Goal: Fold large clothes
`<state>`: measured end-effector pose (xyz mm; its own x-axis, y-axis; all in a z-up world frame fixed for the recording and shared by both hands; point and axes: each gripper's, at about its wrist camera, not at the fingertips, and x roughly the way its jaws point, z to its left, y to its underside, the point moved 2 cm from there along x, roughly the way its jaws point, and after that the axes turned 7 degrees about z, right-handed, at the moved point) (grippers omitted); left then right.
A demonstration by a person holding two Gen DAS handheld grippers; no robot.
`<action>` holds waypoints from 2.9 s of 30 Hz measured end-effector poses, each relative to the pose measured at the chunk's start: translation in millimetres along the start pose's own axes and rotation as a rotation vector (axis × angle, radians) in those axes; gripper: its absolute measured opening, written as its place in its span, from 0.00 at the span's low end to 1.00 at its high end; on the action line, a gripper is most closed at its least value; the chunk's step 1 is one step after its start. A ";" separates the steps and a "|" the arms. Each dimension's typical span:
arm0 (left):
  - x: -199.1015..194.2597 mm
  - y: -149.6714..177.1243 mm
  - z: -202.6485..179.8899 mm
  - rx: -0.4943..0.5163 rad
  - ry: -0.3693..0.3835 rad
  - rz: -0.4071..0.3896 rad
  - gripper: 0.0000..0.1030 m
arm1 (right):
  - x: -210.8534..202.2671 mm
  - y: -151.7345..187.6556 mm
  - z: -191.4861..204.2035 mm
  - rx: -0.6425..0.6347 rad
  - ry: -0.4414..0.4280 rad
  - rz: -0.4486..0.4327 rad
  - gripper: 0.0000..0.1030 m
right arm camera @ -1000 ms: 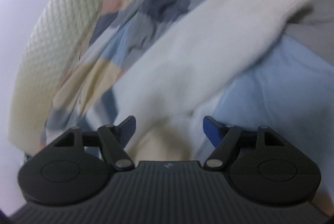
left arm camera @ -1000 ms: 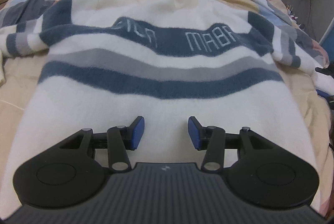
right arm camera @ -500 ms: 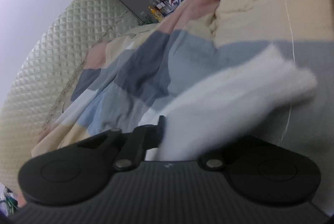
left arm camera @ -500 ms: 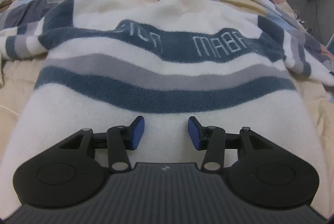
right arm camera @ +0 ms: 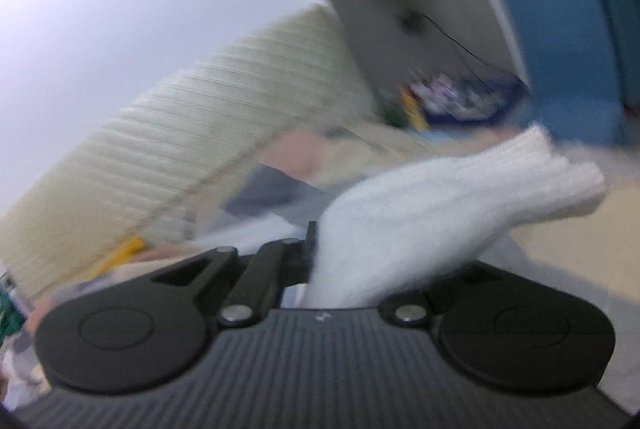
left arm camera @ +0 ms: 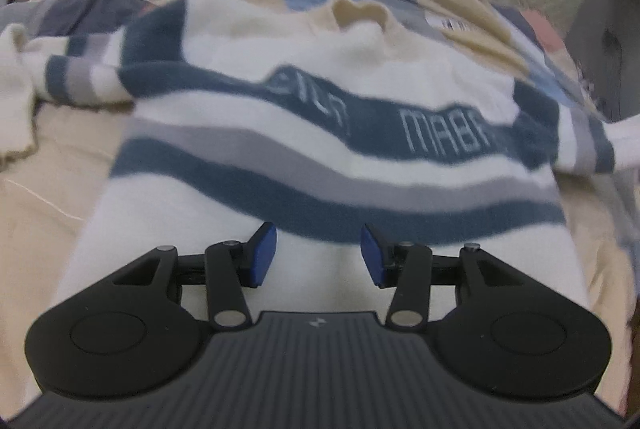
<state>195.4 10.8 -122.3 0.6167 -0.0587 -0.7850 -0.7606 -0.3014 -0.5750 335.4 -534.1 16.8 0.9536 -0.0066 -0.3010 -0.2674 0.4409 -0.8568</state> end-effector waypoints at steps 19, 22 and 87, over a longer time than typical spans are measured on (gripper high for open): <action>-104.3 -14.3 81.5 -0.179 0.162 -0.213 0.52 | -178.1 135.7 338.0 -0.702 -0.456 0.073 0.11; -116.7 -16.8 101.2 -0.231 0.186 -0.248 0.52 | -184.5 190.6 354.8 -0.726 -0.490 0.143 0.12; -28.5 -81.1 134.8 -0.103 -0.209 -0.020 0.54 | -77.7 315.5 232.0 -0.468 -0.331 0.759 0.48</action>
<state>212.2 165.2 -84.4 0.5677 0.1430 -0.8107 -0.7175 -0.3969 -0.5724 209.0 -186.2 -133.0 0.4738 0.4198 -0.7741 -0.7916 -0.1822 -0.5833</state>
